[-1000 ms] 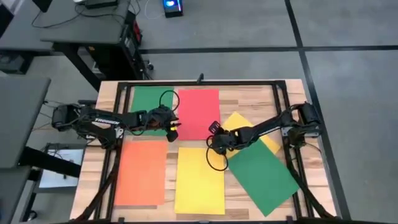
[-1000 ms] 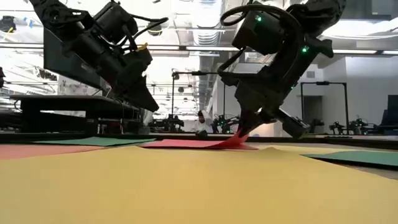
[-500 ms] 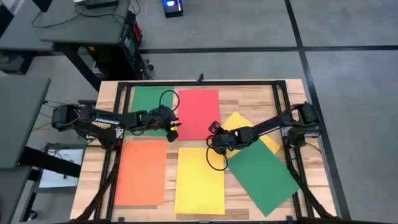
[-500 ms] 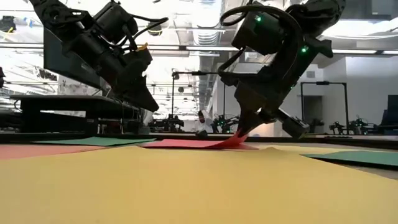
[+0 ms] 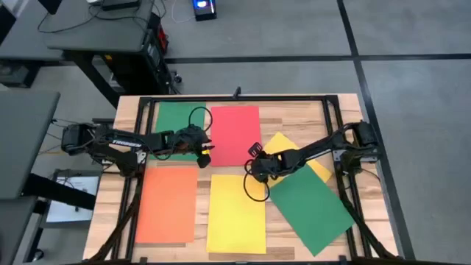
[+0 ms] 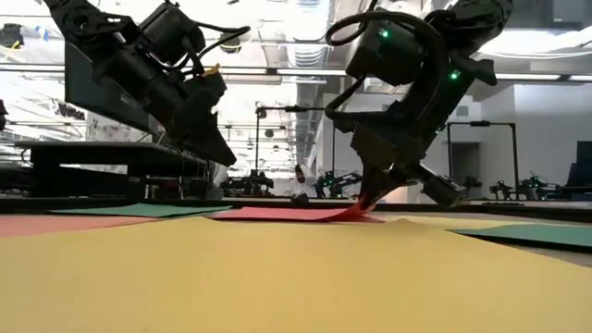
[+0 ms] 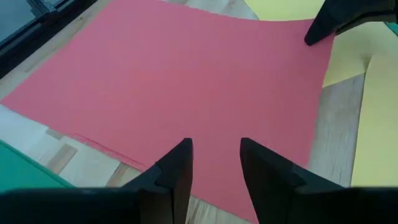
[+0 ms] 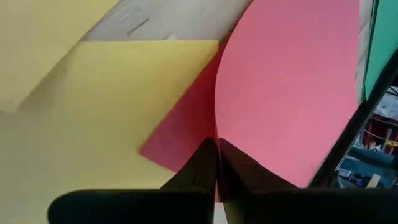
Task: Organize paper
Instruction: Stack the pink paper on top of the pink paper
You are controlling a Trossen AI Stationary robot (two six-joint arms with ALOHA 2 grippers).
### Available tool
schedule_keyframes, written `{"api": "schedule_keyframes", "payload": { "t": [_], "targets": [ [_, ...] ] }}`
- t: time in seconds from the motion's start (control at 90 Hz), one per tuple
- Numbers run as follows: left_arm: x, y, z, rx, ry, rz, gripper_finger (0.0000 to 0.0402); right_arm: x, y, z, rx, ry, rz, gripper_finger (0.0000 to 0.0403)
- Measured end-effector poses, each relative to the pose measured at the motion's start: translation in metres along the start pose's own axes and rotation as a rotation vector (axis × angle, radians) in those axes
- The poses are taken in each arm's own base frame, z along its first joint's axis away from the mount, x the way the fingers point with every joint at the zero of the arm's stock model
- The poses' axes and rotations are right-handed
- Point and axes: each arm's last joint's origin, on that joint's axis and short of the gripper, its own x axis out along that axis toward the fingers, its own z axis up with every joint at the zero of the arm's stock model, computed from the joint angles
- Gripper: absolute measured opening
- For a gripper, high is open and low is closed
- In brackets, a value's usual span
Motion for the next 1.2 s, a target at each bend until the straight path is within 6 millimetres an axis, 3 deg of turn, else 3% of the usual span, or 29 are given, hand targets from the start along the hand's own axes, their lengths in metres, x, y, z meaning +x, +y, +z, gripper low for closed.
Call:
{"api": "schedule_keyframes", "payload": {
  "t": [0.378,0.767,1.2],
  "targets": [
    [0.0000,0.0000,0.0000,-0.007,0.000,0.000,0.0117,0.0053,-0.0052,-0.0070,0.058,0.006,0.014,0.0002],
    [0.0000,-0.0001,0.0000,-0.007,0.000,-0.001,0.0117,0.0071,-0.0069,-0.0090,0.120,-0.002,0.025,0.0094],
    [0.0000,0.0000,0.0000,-0.007,0.000,0.000,0.0117,0.0045,-0.0043,-0.0042,0.146,-0.043,0.046,0.0104]
  ]
}}
